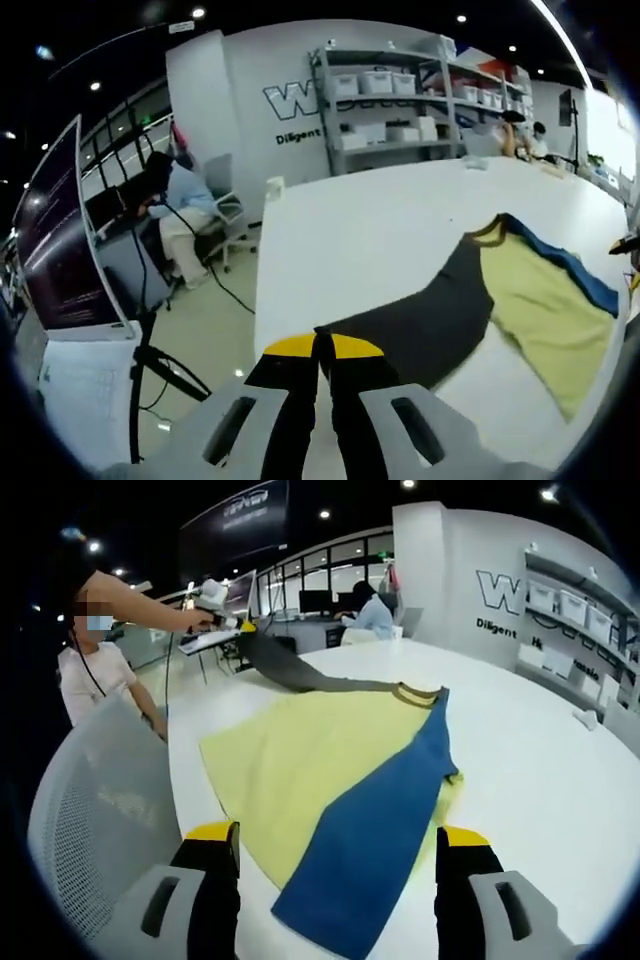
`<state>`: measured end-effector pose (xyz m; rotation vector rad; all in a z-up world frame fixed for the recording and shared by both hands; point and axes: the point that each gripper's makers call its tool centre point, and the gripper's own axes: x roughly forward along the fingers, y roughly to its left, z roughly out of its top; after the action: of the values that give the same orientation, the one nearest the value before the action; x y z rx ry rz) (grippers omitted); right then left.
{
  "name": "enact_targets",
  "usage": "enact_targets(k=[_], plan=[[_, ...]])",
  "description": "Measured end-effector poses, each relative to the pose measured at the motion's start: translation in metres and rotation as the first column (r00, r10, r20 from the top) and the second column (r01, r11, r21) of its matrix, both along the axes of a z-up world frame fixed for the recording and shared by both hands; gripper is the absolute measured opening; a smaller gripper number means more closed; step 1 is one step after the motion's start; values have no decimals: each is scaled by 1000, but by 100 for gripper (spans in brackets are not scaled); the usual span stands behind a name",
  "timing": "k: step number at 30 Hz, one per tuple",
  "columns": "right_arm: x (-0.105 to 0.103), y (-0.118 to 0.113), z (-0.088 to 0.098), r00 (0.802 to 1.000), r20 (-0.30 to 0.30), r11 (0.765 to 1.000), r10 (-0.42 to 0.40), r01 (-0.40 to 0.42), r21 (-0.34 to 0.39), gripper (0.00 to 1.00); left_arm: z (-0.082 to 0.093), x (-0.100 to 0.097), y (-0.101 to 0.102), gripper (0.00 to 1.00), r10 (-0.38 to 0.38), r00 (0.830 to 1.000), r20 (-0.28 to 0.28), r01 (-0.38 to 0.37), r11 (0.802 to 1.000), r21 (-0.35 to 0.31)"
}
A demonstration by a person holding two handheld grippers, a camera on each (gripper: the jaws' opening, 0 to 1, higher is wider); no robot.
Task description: Fold the garment on the visible template until the final outline fits inside the template.
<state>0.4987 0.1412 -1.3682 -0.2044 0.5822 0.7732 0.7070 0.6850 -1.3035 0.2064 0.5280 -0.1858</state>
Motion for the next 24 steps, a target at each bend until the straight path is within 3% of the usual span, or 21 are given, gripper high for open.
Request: enact_targets(k=[3,10,24], plan=[[2,-1,0,1000,-5,1000,-8,8,0,77,-9,3,6,3,4,1000,-7,-4,999,33],[6,-4,-2,1000,-14,1000,-19,19,-12,77,-30,14,18,3,43,999,-33,-42,999,33],[4,-8,-11,998,-38,999,-45,44,-30,77,-59,20,25,3,28,999,-39,-24,994,103]])
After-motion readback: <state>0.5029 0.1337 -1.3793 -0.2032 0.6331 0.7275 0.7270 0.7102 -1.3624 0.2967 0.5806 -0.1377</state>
